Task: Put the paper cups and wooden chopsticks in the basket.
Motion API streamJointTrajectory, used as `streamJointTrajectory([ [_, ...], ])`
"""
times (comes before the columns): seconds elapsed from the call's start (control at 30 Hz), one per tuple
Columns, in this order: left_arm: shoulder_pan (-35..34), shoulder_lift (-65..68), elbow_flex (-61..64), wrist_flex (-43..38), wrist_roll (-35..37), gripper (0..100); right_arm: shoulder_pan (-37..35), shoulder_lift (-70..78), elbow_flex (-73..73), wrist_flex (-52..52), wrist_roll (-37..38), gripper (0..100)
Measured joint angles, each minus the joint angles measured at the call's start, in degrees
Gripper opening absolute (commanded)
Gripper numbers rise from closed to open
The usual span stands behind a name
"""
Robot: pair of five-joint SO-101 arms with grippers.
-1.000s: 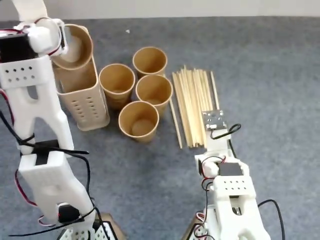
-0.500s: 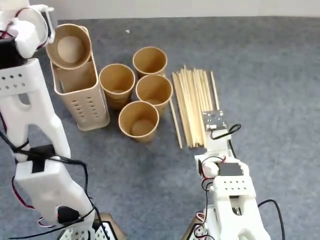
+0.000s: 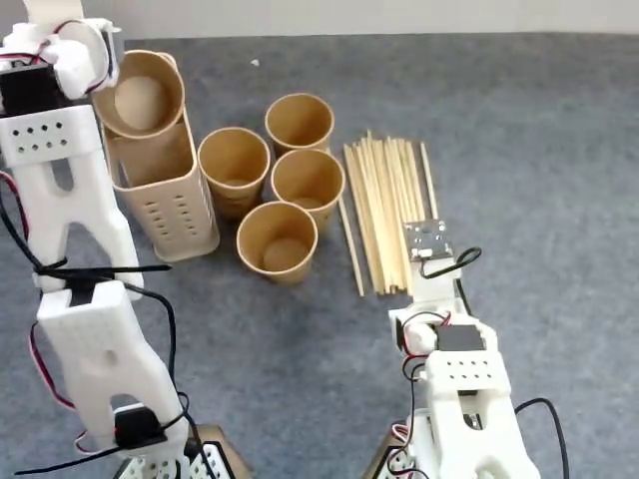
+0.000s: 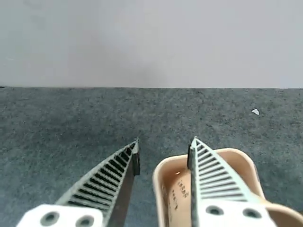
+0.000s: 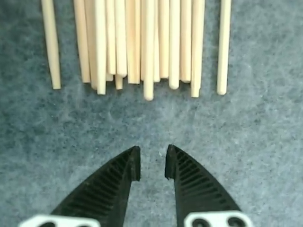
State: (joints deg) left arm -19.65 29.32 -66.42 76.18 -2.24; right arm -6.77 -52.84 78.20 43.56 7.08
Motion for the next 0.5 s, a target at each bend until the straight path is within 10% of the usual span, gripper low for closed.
streamJointTrajectory([
  [0.5,-2.81,2.64,-6.33,18.46,-0.53,19,0.0,0.0,0.0,0.0,0.0,10.5],
])
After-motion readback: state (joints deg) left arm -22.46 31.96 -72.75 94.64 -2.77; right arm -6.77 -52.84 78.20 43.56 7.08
